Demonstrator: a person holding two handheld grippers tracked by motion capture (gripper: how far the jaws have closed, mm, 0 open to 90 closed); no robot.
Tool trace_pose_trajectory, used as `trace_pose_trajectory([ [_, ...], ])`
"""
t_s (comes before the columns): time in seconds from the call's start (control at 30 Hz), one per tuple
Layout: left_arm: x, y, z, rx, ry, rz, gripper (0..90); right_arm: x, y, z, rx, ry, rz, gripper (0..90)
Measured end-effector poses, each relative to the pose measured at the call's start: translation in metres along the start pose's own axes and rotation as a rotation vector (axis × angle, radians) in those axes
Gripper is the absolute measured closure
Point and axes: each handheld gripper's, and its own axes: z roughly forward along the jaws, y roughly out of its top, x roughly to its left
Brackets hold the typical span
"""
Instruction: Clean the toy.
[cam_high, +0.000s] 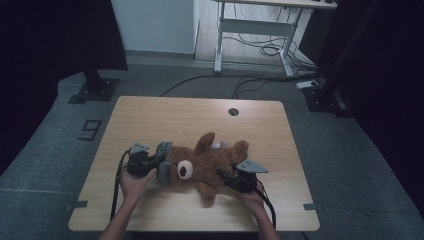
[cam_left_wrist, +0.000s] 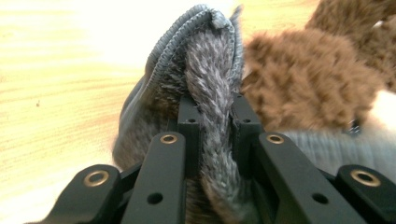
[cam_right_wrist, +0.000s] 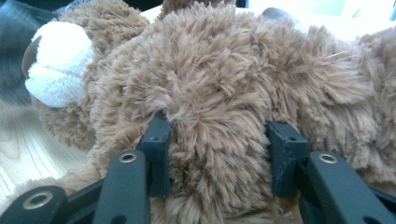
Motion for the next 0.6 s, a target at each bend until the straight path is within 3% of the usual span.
trace_pose_trajectory([
  [0.1, -0.005, 0.008, -0.004, -0.022, -0.012, 0.004, 78.2, -0.001, 0.0, 0.0, -0.001, 0.0, 0.002, 52.3],
  [0.23, -0.03, 0.031, -0.01, -0.065, -0.052, 0.052, 78.4, -0.001, 0.0, 0.0, -0.001, 0.002, 0.006, 52.4],
  [0.4, -0.088, 0.055, -0.003, -0.097, -0.195, 0.133, 78.4, -0.001, 0.0, 0.0, -0.002, 0.001, 0.007, 52.4],
  [0.47, -0.111, 0.06, 0.004, -0.09, -0.229, 0.171, 78.3, -0.001, 0.0, 0.0, -0.002, 0.001, 0.008, 52.4],
  [0.5, -0.129, 0.063, 0.012, -0.078, -0.263, 0.197, 78.3, -0.002, 0.0, 0.0, -0.002, 0.002, 0.007, 52.4],
  [0.6, -0.156, 0.069, 0.029, -0.055, -0.341, 0.203, 78.3, -0.001, 0.0, 0.0, -0.002, 0.0, 0.006, 52.4],
])
